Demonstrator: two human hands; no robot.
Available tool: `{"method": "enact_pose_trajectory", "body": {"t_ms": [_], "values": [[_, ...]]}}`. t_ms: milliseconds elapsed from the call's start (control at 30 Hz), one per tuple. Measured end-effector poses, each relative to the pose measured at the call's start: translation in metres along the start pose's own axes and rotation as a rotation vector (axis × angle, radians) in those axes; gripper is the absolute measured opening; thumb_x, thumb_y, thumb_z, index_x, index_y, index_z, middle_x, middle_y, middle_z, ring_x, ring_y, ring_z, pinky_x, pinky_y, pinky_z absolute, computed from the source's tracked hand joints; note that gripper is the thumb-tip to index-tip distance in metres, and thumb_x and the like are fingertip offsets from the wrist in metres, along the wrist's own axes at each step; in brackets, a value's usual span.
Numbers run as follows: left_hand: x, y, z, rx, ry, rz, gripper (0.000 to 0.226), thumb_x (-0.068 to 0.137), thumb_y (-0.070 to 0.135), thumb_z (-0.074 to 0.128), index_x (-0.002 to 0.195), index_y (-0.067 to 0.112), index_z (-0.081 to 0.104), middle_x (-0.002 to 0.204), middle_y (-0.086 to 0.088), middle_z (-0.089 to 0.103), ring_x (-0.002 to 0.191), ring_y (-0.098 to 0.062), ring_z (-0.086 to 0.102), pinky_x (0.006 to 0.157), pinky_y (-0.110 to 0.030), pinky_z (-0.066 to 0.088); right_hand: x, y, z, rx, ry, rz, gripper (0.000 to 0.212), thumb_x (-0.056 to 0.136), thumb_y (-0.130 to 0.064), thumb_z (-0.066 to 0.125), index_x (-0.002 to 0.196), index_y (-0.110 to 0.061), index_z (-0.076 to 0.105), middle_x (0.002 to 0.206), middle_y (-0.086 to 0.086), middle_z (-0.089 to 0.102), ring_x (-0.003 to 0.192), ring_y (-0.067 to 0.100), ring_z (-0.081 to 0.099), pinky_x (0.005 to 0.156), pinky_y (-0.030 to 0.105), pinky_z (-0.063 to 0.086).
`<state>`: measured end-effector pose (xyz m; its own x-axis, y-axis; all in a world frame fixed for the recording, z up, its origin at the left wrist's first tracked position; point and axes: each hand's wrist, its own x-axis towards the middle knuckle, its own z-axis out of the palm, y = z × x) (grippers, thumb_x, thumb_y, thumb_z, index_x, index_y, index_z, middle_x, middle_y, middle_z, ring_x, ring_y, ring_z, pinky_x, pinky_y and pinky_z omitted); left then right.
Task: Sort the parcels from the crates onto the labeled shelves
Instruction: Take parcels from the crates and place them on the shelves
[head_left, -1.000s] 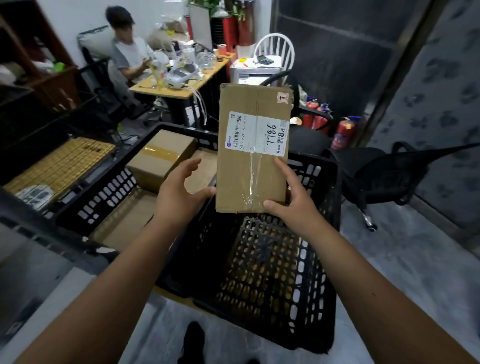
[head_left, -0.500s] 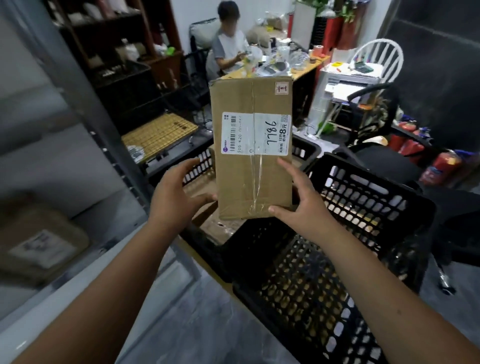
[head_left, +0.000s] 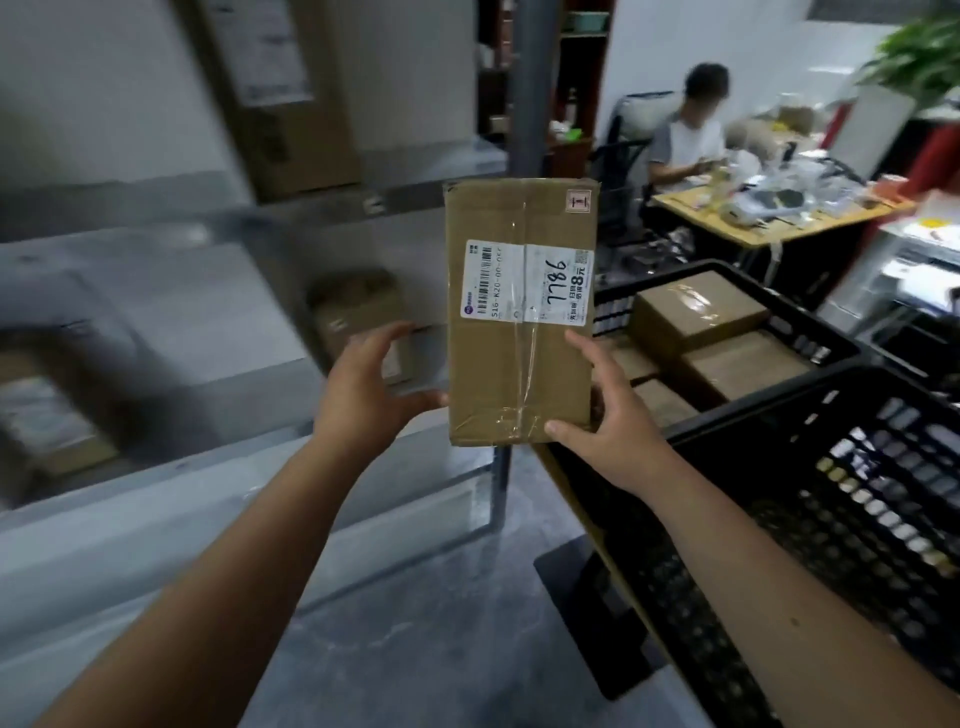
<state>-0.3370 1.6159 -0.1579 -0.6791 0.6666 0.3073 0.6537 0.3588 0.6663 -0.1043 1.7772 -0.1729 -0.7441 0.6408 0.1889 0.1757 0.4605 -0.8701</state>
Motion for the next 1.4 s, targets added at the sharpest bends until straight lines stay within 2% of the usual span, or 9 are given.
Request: {"method": "enact_pose_trajectory", "body": {"t_ms": [167, 333, 567, 733, 900, 1033, 1167, 1233, 1400], "values": [[-0.072, -0.062, -0.101, 0.04, 0.141, -0.104, 0.094, 0.066, 0.041, 0.097, 0.148, 0.032, 0.051, 0.147, 0.004, 0.056, 0.134, -0.019, 0.051, 0.109, -0.042, 0.045, -0.016, -0.062, 0.095, 0.014, -0.17, -0.093, 0.094, 0.089, -0.018, 0.08, 0.148, -0.068, 0.027, 0.162, -0.018, 0.028, 0.15, 0.009, 0.032, 0.12, 0.048, 0.039], [-0.158, -0.119, -0.2, 0.101, 0.286, -0.216, 0.094, 0.065, 0.046, 0.096, 0.147, 0.03, 0.054, 0.145, 0.003, 0.058, 0.131, -0.018, 0.055, 0.109, -0.043, 0.048, -0.038, -0.123, 0.195, -0.012, -0.334, -0.225, 0.093, 0.09, -0.02, 0.08, 0.153, -0.061, 0.024, 0.153, -0.028, 0.02, 0.139, -0.005, 0.022, 0.118, 0.03, 0.025], [-0.283, -0.177, -0.316, 0.216, 0.537, -0.403, 0.091, 0.062, 0.043, 0.098, 0.142, 0.028, 0.059, 0.14, 0.003, 0.062, 0.128, -0.019, 0.056, 0.108, -0.043, 0.047, -0.071, -0.203, 0.329, 0.059, -0.608, -0.408, 0.096, 0.087, -0.02, 0.085, 0.151, -0.062, 0.026, 0.149, -0.025, 0.028, 0.14, 0.002, 0.035, 0.117, 0.031, 0.038], [-0.362, -0.198, -0.377, 0.325, 0.679, -0.519, 0.088, 0.063, 0.043, 0.097, 0.142, 0.027, 0.059, 0.137, 0.001, 0.063, 0.123, -0.022, 0.06, 0.104, -0.048, 0.051, -0.099, -0.26, 0.407, 0.14, -0.802, -0.508, 0.094, 0.089, -0.018, 0.083, 0.149, -0.061, 0.026, 0.139, -0.039, 0.031, 0.127, -0.015, 0.04, 0.101, 0.014, 0.041], [-0.42, -0.211, -0.423, 0.386, 0.808, -0.603, 0.086, 0.065, 0.038, 0.098, 0.141, 0.02, 0.061, 0.136, -0.003, 0.063, 0.124, -0.023, 0.058, 0.106, -0.036, 0.045, -0.119, -0.309, 0.474, 0.149, -0.921, -0.623, 0.096, 0.087, -0.022, 0.085, 0.153, -0.057, 0.025, 0.147, -0.021, 0.032, 0.135, 0.007, 0.042, 0.111, 0.041, 0.049], [-0.452, -0.219, -0.45, 0.409, 0.898, -0.665, 0.086, 0.069, 0.039, 0.096, 0.144, 0.022, 0.057, 0.142, -0.001, 0.06, 0.129, -0.021, 0.055, 0.11, -0.043, 0.047, -0.127, -0.338, 0.522, 0.218, -0.993, -0.711, 0.097, 0.084, -0.019, 0.087, 0.151, -0.06, 0.029, 0.15, -0.014, 0.039, 0.128, 0.001, 0.05, 0.108, 0.042, 0.054], [-0.478, -0.236, -0.472, 0.4, 0.982, -0.733, 0.088, 0.067, 0.051, 0.093, 0.144, 0.03, 0.056, 0.143, 0.004, 0.058, 0.132, -0.018, 0.055, 0.109, -0.049, 0.05, -0.134, -0.361, 0.573, 0.269, -1.076, -0.777, 0.097, 0.082, -0.017, 0.088, 0.151, -0.058, 0.033, 0.143, -0.027, 0.039, 0.126, 0.005, 0.052, 0.099, 0.045, 0.059], [-0.487, -0.246, -0.483, 0.425, 1.009, -0.774, 0.088, 0.067, 0.05, 0.093, 0.144, 0.027, 0.057, 0.143, 0.003, 0.058, 0.131, -0.018, 0.054, 0.111, -0.047, 0.048, -0.135, -0.372, 0.601, 0.281, -1.115, -0.811, 0.098, 0.081, -0.018, 0.089, 0.151, -0.057, 0.033, 0.144, -0.032, 0.036, 0.13, 0.011, 0.052, 0.1, 0.048, 0.058], [-0.497, -0.286, -0.523, 0.482, 1.033, -0.844, 0.085, 0.069, 0.04, 0.094, 0.144, 0.02, 0.058, 0.141, -0.001, 0.059, 0.126, -0.018, 0.055, 0.107, -0.035, 0.046, -0.131, -0.401, 0.686, 0.321, -1.193, -0.873, 0.098, 0.08, -0.02, 0.089, 0.152, -0.056, 0.032, 0.151, -0.016, 0.038, 0.134, 0.019, 0.049, 0.102, 0.051, 0.056]]}}
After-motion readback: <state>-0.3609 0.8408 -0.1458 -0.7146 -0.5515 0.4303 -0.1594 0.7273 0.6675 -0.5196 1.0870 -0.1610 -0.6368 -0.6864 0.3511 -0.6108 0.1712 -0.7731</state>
